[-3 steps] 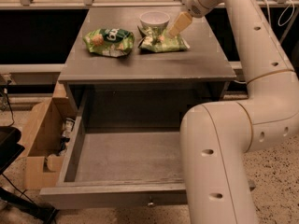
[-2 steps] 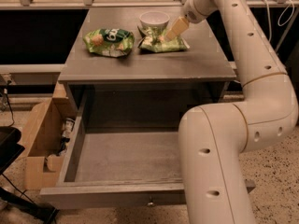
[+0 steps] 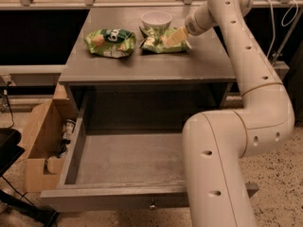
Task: Place green jalapeno chip bag into top drawer
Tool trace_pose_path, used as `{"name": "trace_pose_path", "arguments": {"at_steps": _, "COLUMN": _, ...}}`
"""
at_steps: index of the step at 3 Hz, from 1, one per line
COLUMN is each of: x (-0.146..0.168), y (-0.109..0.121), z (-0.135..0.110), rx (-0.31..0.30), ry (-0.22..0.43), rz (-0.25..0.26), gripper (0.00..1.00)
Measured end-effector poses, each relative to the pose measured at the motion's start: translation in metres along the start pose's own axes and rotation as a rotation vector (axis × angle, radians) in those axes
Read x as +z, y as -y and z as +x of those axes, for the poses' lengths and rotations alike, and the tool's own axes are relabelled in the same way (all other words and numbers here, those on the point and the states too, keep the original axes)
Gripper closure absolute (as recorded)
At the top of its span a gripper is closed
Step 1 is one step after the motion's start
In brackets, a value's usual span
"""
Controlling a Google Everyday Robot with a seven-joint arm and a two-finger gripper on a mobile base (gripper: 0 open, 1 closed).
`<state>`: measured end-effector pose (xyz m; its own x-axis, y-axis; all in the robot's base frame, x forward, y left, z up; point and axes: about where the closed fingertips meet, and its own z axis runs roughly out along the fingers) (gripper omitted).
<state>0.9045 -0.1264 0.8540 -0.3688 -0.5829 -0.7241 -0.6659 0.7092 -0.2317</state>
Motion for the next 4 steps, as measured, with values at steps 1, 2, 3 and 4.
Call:
{"name": "trace_pose_path", "arguments": {"at_steps": 1, "x": 0.016, "y": -0.018, "z": -0.008, "rx": 0.045, "ry": 0.109, "rz": -0.093, "gripper": 0.18}}
{"name": "trace_pose_path", "arguments": {"at_steps": 2, "x": 0.029, "y": -0.06, "z": -0.028, "rx": 0.065, "ry": 0.245, "rz": -0.26, "gripper": 0.41}}
{"name": "trace_pose_path", "arguments": {"at_steps": 3, "x": 0.031, "y": -0.074, "z": -0.036, "rx": 0.077, "ry": 0.29, "rz": -0.317, "gripper": 0.65}}
{"name": "trace_pose_path", "arguments": {"at_steps": 4, "x": 0.035, "y": -0.077, "z": -0.037, "rx": 0.077, "ry": 0.289, "rz": -0.324, "gripper": 0.88}}
